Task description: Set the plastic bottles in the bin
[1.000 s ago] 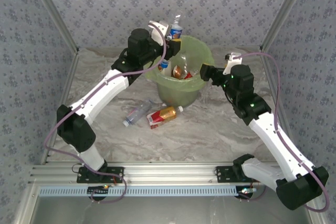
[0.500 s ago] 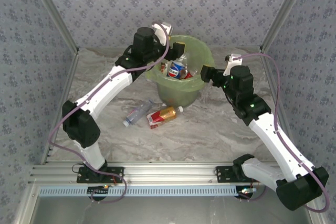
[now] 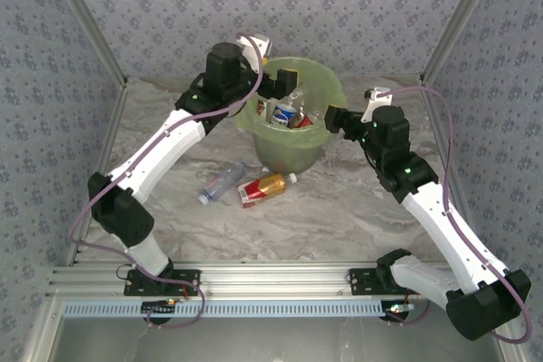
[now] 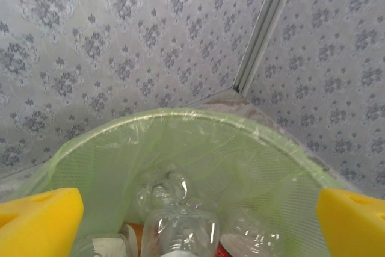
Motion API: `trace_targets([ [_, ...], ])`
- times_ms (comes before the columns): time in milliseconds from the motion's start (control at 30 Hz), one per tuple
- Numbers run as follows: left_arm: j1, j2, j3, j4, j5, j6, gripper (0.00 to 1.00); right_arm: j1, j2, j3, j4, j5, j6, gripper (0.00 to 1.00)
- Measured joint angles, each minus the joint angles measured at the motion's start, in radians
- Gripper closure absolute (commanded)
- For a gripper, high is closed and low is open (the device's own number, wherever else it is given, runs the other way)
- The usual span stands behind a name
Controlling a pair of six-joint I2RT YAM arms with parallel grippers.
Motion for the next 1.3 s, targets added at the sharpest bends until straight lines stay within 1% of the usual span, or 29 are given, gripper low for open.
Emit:
trace_targets([
  [167,0.0,-0.106,-0.079,0.026,0.0,-0.014,0.01,-0.004,0.0,0.0,0.001,0.0,0.0,0.02],
  [333,0.0,-0.212,-0.209,0.074,-0.034,-0.033,0.01,-0.004,0.0,-0.006,0.013,-0.021,-0.006,0.01],
  [433,0.003,-0.265,-0.288,0.088,-0.076,-0.05,0.01,-0.003,0.0,-0.018,0.027,-0.057,-0.021,0.01],
  [567,0.016,-0.337,-0.394,0.102,-0.153,-0.084,0.01,0.018,-0.005,-0.033,0.06,-0.151,-0.082,0.01],
  [733,0.064,-0.466,-0.567,0.11,-0.295,-0.177,0.01,0.119,-0.007,-0.035,0.093,-0.262,-0.218,0.01],
  [900,0.191,-0.581,-0.707,0.085,-0.394,-0.325,0.01,0.23,0.037,-0.013,0.084,-0.348,-0.387,0.01],
  [1000,0.251,-0.617,-0.758,0.062,-0.419,-0.391,0.01,0.303,0.097,0.027,0.038,-0.388,-0.51,0.01],
  [1067,0.275,-0.633,-0.784,0.038,-0.423,-0.423,0.01,0.348,0.149,0.064,-0.012,-0.41,-0.588,0.01],
  [1300,0.32,-0.655,-0.833,-0.023,-0.426,-0.488,0.01,0.46,0.373,0.257,-0.223,-0.444,-0.84,0.02],
])
